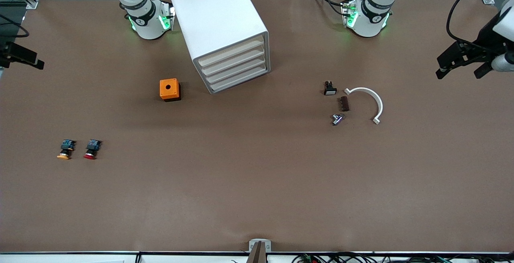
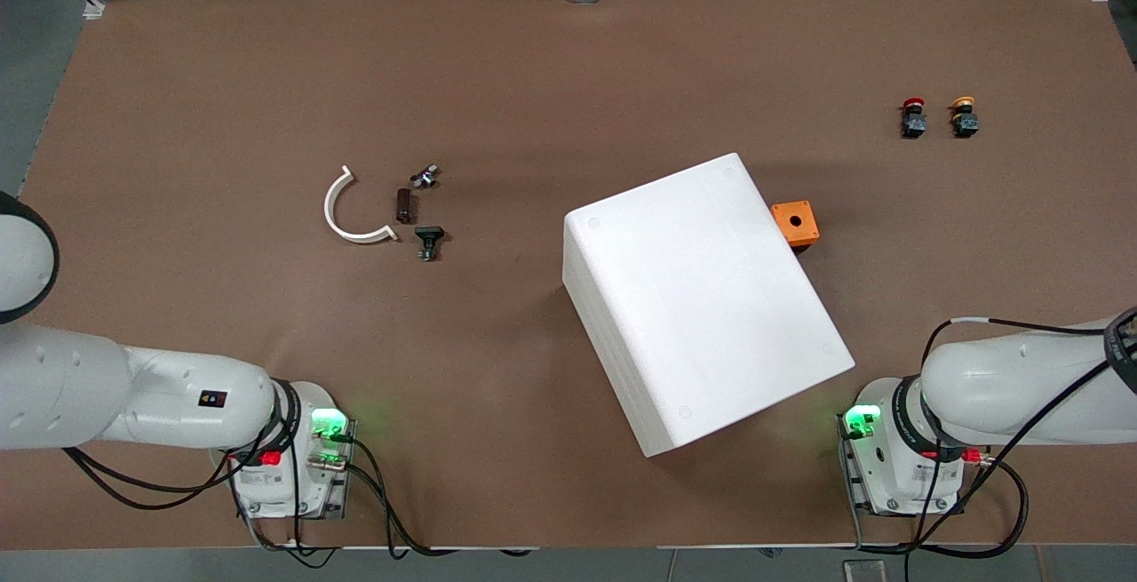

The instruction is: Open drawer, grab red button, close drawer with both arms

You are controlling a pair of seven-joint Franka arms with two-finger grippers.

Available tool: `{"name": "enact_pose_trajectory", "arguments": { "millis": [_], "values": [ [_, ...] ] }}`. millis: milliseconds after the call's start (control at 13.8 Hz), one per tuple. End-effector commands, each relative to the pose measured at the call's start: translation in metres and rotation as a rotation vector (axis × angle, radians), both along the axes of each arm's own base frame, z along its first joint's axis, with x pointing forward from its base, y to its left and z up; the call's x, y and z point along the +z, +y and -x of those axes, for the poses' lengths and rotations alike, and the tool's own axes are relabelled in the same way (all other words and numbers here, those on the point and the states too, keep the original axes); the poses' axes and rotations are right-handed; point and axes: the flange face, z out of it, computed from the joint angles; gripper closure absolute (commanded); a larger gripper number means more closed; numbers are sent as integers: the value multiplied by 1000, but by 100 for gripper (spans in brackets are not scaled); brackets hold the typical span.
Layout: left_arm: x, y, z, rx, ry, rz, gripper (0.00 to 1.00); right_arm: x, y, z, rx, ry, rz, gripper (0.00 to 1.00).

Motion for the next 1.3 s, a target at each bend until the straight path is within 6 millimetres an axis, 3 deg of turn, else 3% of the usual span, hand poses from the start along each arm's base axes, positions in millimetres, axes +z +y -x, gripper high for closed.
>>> {"name": "enact_pose_trajectory", "arguments": {
  "millis": [0,289,1227],
  "values": [
    [3,1,-3,1,15,-14,0,-3,-3,31,-9,-41,11,0],
    [-20,-5,-10,-13,75,-31,0,-1,-4,29,-12,-58,9,0],
    [-22,0,-10,8,95,-17,0,13,2,25,7,-103,13,0]
  ]
}}
